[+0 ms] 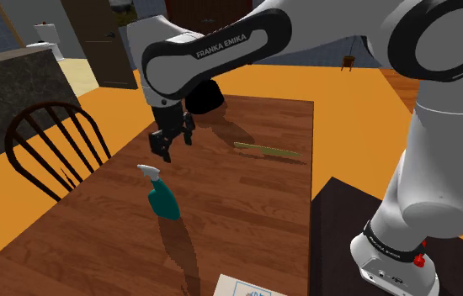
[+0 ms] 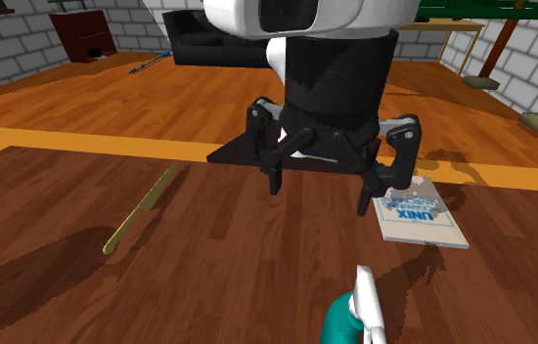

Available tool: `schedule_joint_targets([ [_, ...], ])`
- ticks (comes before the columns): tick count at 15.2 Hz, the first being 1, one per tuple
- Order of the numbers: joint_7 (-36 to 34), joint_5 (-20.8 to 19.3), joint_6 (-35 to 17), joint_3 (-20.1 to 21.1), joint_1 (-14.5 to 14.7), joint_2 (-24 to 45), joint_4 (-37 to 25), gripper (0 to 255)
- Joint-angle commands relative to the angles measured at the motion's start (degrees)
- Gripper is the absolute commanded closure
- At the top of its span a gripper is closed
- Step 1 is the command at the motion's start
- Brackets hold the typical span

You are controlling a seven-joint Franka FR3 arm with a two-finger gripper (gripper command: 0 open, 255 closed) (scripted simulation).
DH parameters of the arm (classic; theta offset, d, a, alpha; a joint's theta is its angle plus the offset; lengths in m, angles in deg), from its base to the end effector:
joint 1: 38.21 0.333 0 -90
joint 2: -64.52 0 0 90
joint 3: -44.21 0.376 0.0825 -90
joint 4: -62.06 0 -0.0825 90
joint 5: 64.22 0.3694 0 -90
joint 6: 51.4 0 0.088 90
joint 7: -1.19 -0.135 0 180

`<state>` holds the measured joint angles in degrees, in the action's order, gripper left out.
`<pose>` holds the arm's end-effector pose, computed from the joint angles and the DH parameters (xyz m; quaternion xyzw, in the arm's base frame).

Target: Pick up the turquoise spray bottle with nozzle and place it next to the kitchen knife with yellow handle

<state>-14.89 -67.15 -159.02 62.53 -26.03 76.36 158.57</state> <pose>0.5439 0.2960 0.5157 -0.9915 -0.1301 0.0040 0.0069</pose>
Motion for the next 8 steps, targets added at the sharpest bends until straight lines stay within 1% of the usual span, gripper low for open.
schedule_joint_targets([
  [1,-1.21,-1.89,0.60,0.69,1.78,4.67,-4.94,0],
  [5,-2.35,-5.48,3.64,1.22,5.72,14.19,-16.82,0],
  [6,-2.40,-5.80,4.03,1.19,6.20,15.19,-18.14,0],
  [8,-2.48,-5.86,2.54,1.12,6.12,15.29,-16.74,0],
])
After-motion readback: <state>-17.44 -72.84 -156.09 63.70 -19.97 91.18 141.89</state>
